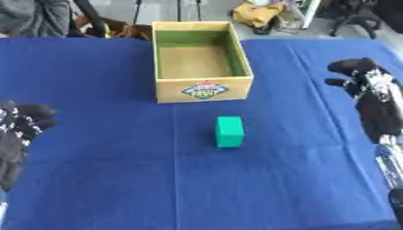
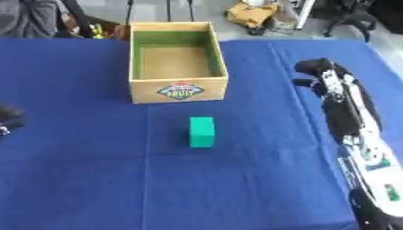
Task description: Pick up objects on the table and place them in the box.
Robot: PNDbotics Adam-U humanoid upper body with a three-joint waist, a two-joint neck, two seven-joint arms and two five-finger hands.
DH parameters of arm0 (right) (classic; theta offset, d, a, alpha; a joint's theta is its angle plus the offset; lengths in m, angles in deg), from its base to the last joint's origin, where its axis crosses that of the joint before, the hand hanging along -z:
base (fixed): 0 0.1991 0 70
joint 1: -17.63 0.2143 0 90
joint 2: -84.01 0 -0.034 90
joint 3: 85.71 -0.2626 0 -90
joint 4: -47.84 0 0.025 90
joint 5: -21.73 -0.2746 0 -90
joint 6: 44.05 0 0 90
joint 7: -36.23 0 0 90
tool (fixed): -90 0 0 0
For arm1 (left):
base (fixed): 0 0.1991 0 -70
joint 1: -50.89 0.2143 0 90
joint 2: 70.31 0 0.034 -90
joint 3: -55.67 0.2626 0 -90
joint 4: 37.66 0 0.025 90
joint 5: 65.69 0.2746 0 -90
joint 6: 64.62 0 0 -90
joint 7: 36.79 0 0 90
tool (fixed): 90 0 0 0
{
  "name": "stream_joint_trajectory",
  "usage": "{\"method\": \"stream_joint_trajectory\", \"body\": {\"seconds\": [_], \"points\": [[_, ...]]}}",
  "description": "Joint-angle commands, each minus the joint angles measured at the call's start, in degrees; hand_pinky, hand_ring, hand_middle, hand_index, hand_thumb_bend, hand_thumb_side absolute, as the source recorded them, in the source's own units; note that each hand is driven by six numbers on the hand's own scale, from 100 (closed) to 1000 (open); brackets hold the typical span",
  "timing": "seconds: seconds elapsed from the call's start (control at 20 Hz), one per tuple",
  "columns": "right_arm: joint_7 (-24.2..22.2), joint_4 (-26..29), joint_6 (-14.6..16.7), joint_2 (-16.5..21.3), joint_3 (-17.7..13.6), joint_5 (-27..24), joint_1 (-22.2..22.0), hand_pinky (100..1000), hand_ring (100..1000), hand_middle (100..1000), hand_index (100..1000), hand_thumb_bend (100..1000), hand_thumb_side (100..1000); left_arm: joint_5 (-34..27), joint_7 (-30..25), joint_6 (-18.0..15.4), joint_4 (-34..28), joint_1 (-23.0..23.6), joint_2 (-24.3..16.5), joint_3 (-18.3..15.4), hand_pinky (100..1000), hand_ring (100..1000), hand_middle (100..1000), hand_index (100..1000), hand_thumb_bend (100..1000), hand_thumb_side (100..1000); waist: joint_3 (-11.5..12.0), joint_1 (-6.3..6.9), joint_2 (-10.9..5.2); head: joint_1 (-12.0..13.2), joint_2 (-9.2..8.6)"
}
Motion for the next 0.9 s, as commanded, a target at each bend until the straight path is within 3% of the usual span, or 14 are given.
{"method": "stream_joint_trajectory", "body": {"seconds": [0.05,0.3,0.45,0.9], "points": [[-3.7,0.4,2.1,4.4,1.8,5.9,2.3,754,841,723,742,100,630,0.1,-0.3,-0.1,-0.7,-0.5,-0.8,0.2,826,784,592,669,411,1000,0.2,0.15,-1.0,-0.3,0.64],[-9.4,-0.7,6.8,7.3,5.5,12.8,6.8,766,858,759,790,100,508,0.1,-0.5,0.0,-0.7,-0.6,-0.8,0.5,826,784,592,669,411,1000,0.6,0.15,-1.16,-0.7,0.7],[-12.2,-1.8,9.4,8.0,7.5,16.1,9.4,768,861,766,805,100,479,0.0,-0.6,0.0,-0.7,-0.6,-0.8,0.5,826,784,592,669,410,1000,0.9,0.22,-1.23,-0.9,0.74],[-16.5,-8.3,15.3,6.8,11.9,22.5,15.9,772,866,781,861,100,494,0.0,-0.9,0.1,-0.6,-0.6,-0.7,0.8,826,784,591,669,408,1000,1.1,0.35,-1.37,-1.4,0.92]]}}
